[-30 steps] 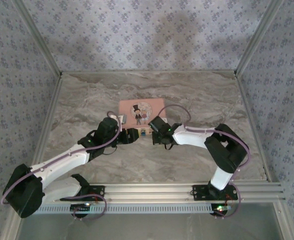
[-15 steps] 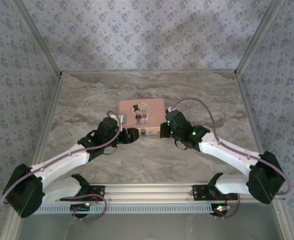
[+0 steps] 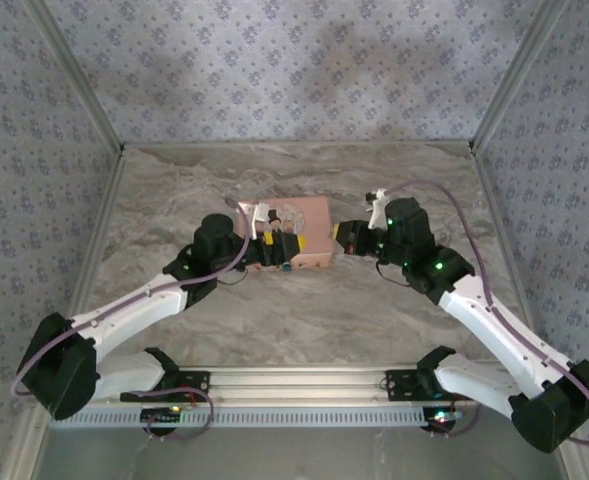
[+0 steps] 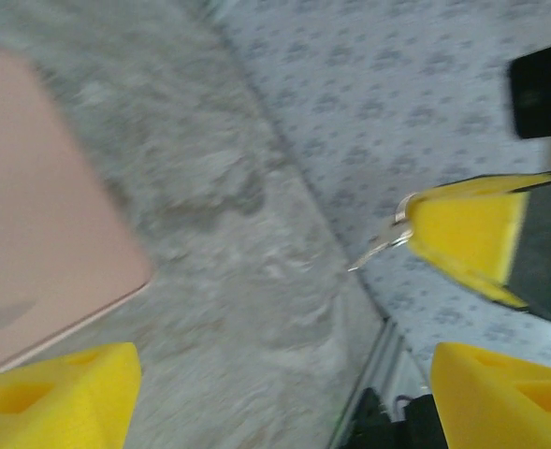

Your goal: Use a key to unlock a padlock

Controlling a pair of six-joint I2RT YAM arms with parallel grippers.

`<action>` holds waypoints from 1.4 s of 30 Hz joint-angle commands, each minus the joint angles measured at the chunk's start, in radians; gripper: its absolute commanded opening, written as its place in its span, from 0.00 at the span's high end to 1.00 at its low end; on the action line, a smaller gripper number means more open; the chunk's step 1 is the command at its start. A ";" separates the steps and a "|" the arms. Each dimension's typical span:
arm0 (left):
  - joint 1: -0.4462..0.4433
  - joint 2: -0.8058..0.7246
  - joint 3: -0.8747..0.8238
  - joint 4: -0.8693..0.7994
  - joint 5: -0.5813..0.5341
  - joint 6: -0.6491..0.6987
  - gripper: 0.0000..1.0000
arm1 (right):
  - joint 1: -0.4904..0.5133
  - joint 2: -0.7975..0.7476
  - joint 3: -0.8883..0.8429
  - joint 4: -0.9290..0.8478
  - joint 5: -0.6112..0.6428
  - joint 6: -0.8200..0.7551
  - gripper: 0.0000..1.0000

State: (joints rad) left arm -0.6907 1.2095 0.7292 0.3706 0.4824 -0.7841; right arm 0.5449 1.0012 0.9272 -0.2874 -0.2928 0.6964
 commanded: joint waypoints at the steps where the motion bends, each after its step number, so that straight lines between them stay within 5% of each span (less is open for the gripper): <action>1: 0.013 0.039 0.084 0.189 0.164 -0.003 0.18 | -0.032 -0.014 0.051 0.023 -0.189 0.080 1.00; 7: 0.012 0.142 0.181 0.347 0.321 -0.055 0.19 | -0.069 -0.028 0.066 0.105 -0.310 0.181 1.00; 15: -0.033 0.186 0.279 0.247 0.393 0.022 0.27 | -0.089 -0.042 0.066 0.165 -0.361 0.250 1.00; 36: -0.046 0.195 0.294 0.166 0.371 0.063 0.81 | -0.109 -0.059 0.040 0.200 -0.383 0.286 1.00; 39: -0.044 0.189 0.298 0.126 0.362 0.082 0.80 | -0.112 -0.059 0.038 0.193 -0.391 0.282 1.00; 42: -0.039 0.177 0.298 0.083 0.339 0.097 0.65 | -0.115 -0.059 0.038 0.188 -0.396 0.279 1.00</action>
State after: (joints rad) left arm -0.7296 1.4097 0.9894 0.4946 0.8379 -0.7216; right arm 0.4377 0.9581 0.9619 -0.1066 -0.6590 0.9768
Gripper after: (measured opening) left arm 0.317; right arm 0.060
